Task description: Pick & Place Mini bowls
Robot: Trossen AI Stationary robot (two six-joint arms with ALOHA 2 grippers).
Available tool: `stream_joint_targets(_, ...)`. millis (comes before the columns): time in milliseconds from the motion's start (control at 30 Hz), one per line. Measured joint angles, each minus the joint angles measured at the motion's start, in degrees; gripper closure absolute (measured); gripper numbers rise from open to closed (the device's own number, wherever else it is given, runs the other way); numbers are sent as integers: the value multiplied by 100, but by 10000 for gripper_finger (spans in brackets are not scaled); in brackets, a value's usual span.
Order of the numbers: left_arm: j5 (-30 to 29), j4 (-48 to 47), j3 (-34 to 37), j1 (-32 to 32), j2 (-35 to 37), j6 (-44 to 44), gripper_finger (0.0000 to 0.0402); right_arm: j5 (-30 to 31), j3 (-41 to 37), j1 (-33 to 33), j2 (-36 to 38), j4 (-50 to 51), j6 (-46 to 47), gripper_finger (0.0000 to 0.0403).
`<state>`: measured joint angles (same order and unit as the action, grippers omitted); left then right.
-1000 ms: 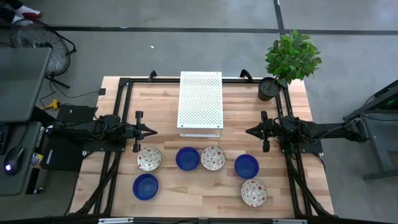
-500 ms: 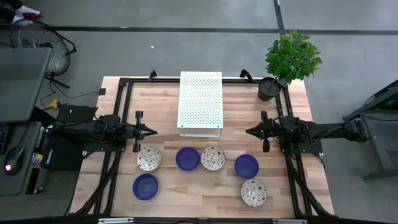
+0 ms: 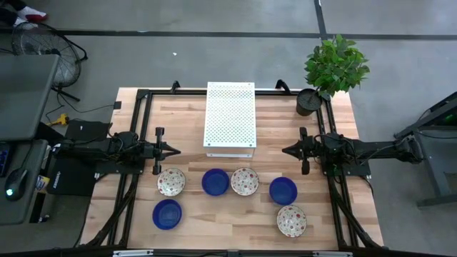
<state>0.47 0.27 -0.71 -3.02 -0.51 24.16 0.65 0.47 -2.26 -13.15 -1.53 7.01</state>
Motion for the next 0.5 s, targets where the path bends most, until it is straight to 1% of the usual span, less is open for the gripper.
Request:
stream_joint_targets(267,-2,0,0,0,0,0,401,23,2,0,1,-14,0,402)
stream_joint_targets(367,-1,1,0,2,1,0,401,33,20,42,0,-252,61,402)
stream_joint_targets(500,-2,0,0,2,0,0,401,34,344,188,-4,-232,319,402)
